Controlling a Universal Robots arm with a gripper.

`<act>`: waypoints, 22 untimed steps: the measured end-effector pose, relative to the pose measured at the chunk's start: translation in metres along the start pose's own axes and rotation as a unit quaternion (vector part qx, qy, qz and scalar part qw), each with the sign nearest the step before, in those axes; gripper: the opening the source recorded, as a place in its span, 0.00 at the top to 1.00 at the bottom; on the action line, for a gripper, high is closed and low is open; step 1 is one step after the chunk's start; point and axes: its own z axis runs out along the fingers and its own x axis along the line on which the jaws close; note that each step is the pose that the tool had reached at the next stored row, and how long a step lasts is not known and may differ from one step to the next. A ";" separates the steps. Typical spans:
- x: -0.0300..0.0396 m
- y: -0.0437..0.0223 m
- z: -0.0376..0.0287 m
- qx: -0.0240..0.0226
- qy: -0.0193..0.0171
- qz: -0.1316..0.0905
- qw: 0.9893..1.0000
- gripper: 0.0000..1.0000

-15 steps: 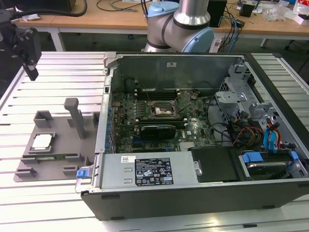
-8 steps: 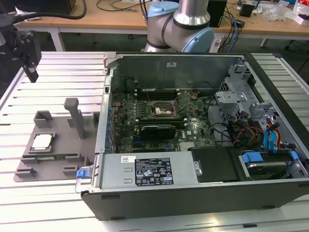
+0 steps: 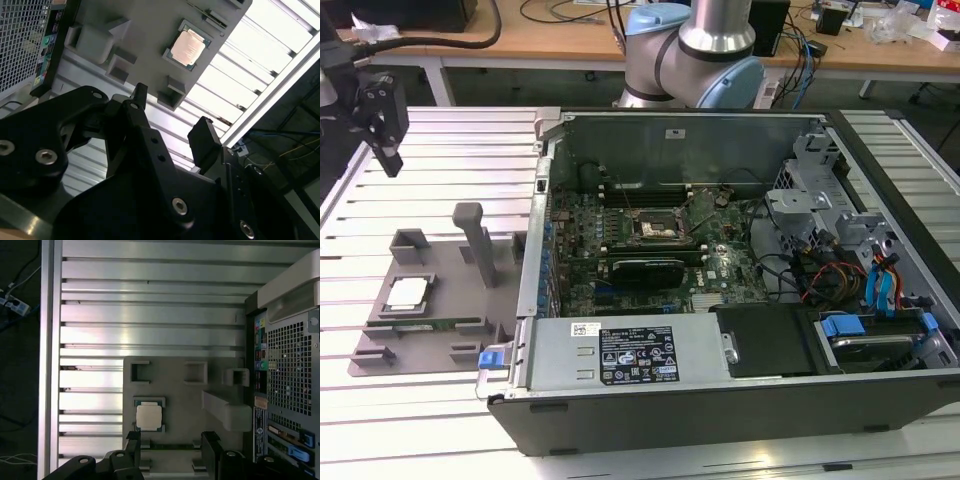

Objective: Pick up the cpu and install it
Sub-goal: 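Pick up the cpu and move it towards the insertion slot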

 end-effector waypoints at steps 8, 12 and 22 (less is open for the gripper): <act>0.0002 -0.0002 0.0099 0.000 0.000 0.000 1.000 0.40; 0.0003 -0.0002 0.0135 0.000 0.000 0.000 1.000 0.40; 0.0007 -0.0005 0.0270 0.000 0.000 0.000 1.000 0.40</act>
